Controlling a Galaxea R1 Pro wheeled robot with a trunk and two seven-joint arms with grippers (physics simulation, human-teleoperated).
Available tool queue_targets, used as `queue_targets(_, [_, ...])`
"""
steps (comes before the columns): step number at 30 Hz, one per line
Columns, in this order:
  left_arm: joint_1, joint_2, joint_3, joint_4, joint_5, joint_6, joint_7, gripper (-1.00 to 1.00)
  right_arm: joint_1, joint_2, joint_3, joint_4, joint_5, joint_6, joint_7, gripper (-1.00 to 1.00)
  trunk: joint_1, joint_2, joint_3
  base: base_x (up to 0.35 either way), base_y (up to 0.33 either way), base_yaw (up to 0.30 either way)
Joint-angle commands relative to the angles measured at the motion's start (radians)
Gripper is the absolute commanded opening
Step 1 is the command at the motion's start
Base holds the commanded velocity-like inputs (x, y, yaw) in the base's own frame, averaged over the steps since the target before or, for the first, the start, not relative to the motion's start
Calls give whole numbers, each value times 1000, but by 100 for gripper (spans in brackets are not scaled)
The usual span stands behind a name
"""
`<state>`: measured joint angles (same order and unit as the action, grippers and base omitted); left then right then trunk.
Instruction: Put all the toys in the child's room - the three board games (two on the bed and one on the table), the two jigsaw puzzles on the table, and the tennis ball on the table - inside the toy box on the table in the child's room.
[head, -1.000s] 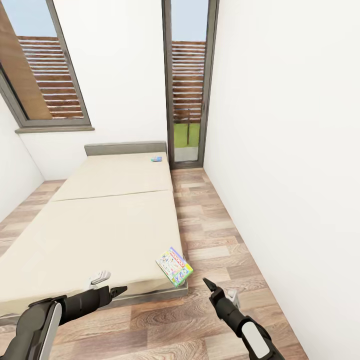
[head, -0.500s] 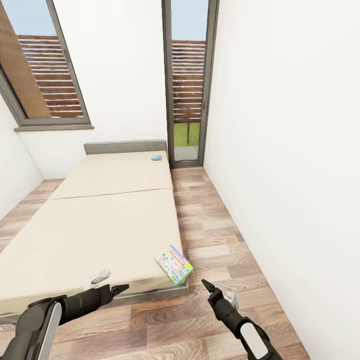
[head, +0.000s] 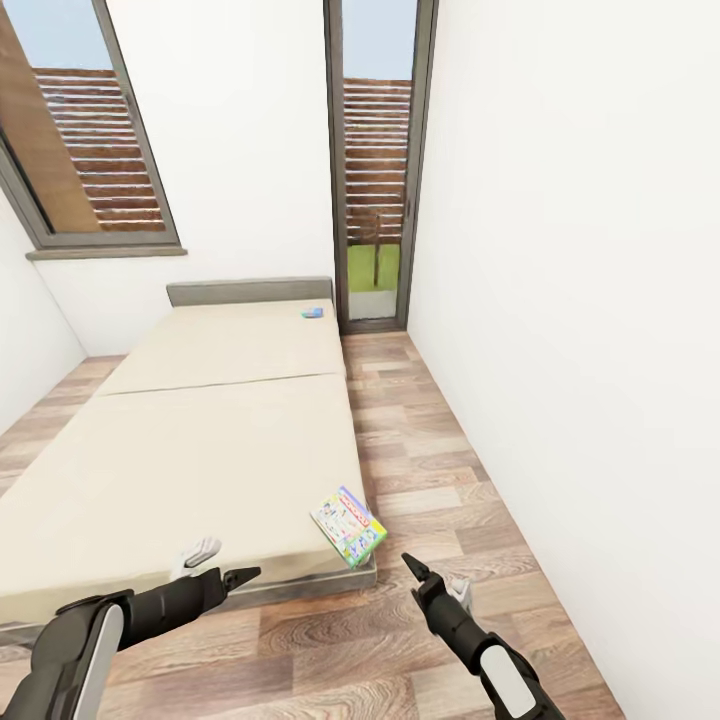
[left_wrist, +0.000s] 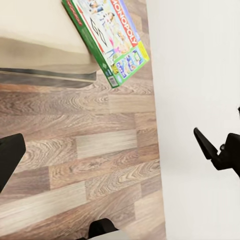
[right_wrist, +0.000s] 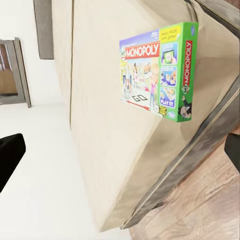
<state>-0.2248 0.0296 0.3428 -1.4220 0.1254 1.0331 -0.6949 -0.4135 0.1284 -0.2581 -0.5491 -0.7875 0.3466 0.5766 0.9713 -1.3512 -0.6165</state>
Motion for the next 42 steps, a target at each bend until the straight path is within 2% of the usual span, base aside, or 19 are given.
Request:
queue_targets(1, [-1,0,1,0,7,8,1,100,-1,1,-6,0,-6,10,10,100,4,-8,-4,0,0,0])
queue_targets(5, [-1,-1,0,6,10,10,1,100,-1,2,-3,0,-6,12,30,100,19,-36,-17,0,0,0])
queue_targets(11, [-1,0,-1,42,28,12,0,100,-1,2,34,-1,-9,10,32,100,42,-78,-35,0,0,0])
queue_targets(16, [-1,1,-2,64,35,12,0,100,-1,2,47,-1,-13,6,32,100,61,-113,-51,0,0,0])
queue_targets(42, [-1,8,4,75,44,14,0,100,-2,-11,42,-5,-7,3,38,100,161,-295,-133,0,0,0])
